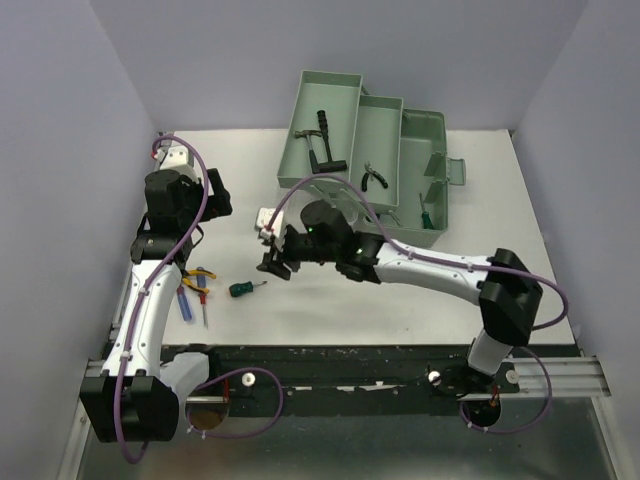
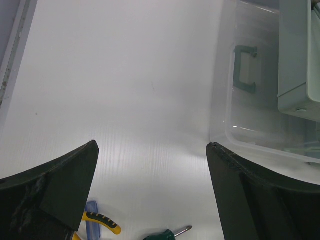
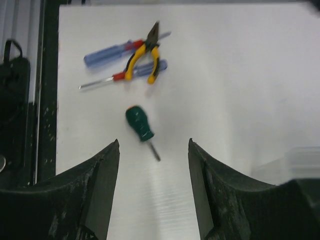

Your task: Pack the tool kit

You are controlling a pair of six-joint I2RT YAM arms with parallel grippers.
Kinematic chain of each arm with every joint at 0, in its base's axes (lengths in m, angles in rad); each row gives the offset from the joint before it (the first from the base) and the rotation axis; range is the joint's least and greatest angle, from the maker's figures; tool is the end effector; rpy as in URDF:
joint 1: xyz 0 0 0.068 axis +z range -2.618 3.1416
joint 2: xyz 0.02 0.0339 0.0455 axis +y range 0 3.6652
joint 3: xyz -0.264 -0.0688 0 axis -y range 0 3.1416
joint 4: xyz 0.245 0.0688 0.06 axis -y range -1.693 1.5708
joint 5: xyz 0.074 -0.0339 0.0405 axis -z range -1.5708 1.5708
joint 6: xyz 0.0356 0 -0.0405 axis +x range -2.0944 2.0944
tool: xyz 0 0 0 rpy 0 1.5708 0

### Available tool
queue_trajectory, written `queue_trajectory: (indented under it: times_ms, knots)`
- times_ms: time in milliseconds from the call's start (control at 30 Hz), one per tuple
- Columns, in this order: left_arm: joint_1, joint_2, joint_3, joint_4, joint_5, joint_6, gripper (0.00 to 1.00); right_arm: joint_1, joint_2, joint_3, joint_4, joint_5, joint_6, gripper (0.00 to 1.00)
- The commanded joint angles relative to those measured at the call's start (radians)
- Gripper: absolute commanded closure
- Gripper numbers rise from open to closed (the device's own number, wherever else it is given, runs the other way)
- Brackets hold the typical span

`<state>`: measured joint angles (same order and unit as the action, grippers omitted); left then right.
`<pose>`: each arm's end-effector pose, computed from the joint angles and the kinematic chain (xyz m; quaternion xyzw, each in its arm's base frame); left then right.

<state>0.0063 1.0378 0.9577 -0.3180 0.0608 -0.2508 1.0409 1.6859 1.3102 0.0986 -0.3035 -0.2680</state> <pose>0.2359 -0.0007 0.3386 -0.0901 0.8279 -0.0926 0.5459 0.1951 0.3541 0.3121 -0.5525 0.5704 0.3363 0.5063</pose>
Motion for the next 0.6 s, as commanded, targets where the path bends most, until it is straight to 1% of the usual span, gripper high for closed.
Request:
queue_trajectory:
  times_ms: [0,167,333,567]
  knots:
    - [-0.003,-0.005,0.003,-0.003,-0.007,0.008,0.01,0.05,0.098,-0.045,-0.004,-0.01,-0.048,0.35]
    - [-0.003,-0.007,0.001,0.0,-0.009,0.008,0.01,0.087,0.254,0.049,-0.034,0.075,-0.158,0.35]
    - [-0.003,-0.008,0.001,0.0,-0.009,0.008,0.01,0.105,0.382,0.133,-0.05,0.075,-0.178,0.34]
    - [-0.002,-0.013,0.003,-0.003,-0.012,0.012,0.01,0.108,0.5,0.254,-0.097,0.064,-0.189,0.33]
